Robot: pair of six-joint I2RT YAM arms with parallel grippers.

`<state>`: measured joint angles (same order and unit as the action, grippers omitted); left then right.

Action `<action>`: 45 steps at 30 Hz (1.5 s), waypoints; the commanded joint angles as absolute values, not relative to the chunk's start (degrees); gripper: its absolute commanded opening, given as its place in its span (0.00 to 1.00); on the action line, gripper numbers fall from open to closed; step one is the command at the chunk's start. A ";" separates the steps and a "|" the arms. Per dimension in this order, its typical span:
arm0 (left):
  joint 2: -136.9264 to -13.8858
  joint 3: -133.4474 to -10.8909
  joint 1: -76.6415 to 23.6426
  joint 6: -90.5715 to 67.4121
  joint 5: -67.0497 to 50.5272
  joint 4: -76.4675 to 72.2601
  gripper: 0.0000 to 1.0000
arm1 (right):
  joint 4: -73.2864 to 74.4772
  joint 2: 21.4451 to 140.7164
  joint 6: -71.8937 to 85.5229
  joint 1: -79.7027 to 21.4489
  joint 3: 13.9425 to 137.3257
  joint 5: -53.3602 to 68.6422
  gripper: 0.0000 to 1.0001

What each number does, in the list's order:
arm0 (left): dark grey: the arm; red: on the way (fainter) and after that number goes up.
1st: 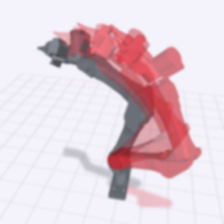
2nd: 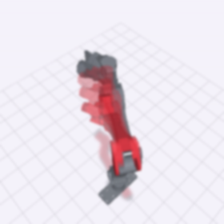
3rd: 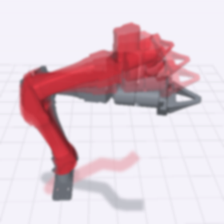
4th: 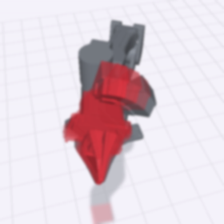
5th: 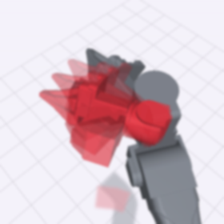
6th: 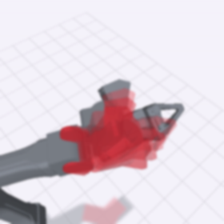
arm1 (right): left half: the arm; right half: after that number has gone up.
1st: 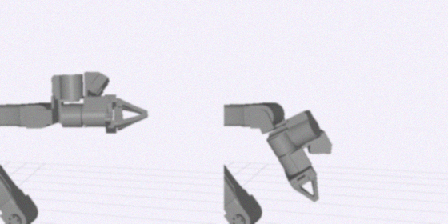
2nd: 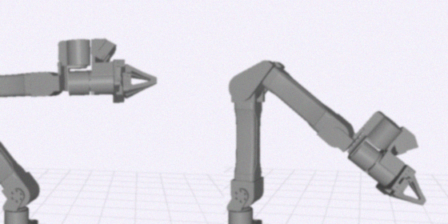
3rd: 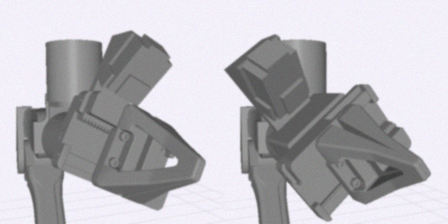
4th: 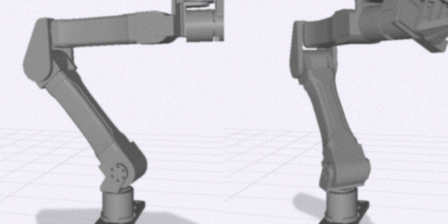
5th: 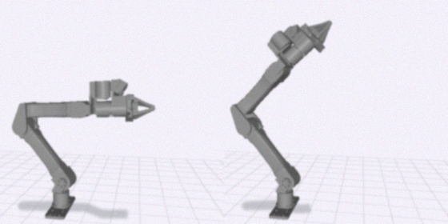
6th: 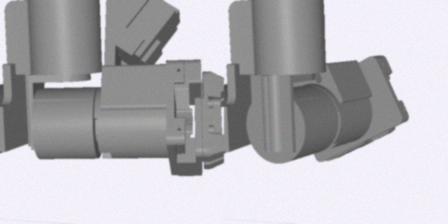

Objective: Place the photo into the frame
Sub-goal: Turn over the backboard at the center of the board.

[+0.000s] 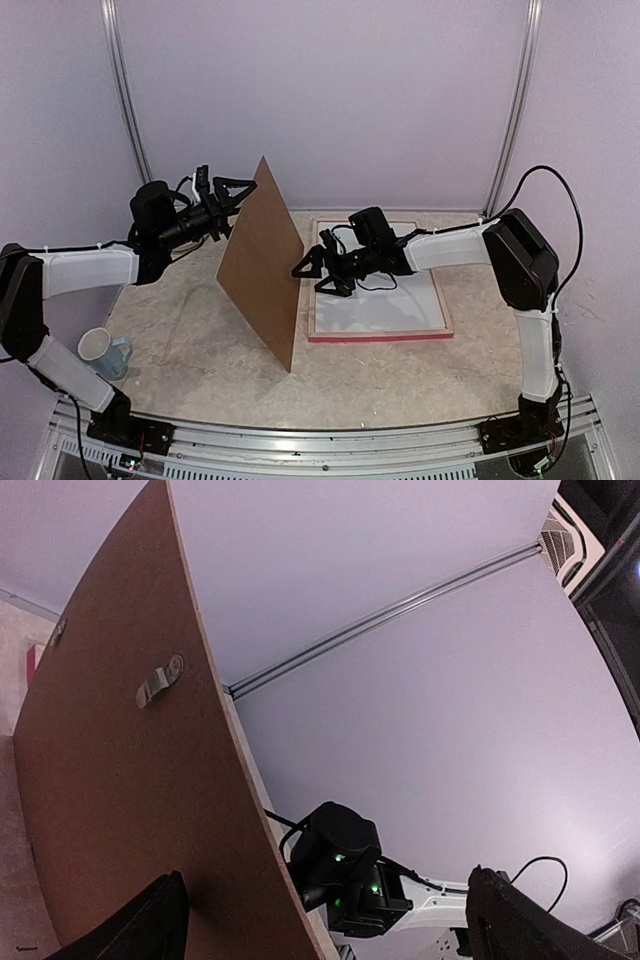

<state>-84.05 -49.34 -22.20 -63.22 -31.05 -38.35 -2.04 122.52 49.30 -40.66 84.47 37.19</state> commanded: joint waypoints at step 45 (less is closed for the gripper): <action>-103.10 -41.80 -30.88 -72.50 -25.84 -68.09 0.99 | -14.73 108.07 64.77 -34.10 87.15 50.01 0.97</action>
